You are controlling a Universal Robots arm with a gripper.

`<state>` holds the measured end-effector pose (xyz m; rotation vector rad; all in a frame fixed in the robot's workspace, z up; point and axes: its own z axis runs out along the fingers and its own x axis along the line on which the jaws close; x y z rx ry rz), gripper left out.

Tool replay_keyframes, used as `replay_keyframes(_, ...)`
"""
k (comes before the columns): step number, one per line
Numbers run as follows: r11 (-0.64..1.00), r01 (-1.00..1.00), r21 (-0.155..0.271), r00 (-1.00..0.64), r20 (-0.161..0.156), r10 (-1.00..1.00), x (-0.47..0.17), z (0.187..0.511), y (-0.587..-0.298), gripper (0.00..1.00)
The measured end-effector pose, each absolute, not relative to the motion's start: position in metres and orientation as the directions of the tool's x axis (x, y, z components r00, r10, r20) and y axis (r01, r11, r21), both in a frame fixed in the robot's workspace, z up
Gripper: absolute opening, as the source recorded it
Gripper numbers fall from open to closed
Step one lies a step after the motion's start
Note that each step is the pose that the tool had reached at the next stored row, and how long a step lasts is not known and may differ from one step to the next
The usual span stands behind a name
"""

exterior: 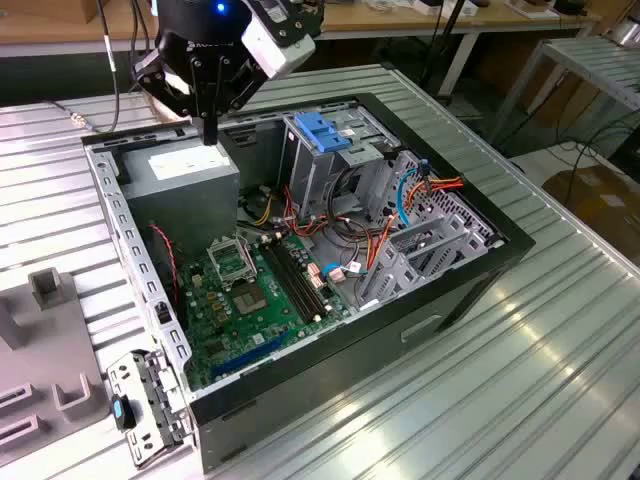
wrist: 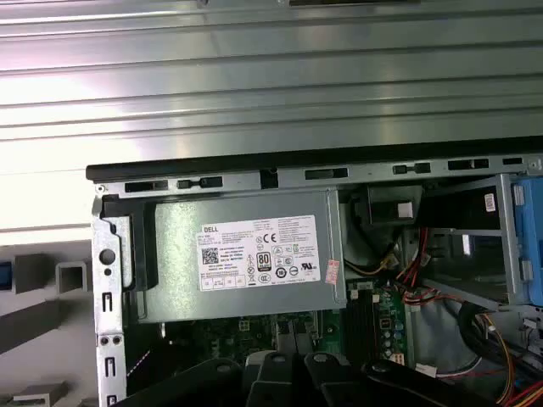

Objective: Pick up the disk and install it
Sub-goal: 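Reach for the disk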

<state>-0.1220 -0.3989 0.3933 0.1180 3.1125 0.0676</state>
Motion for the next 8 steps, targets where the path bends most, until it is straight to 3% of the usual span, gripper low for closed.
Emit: replay_keyframes(8, 0.996, 0.075, 0.044, -0.997, -0.024, 0.076, -0.1240, 0.3933, -0.3989, 0.11)
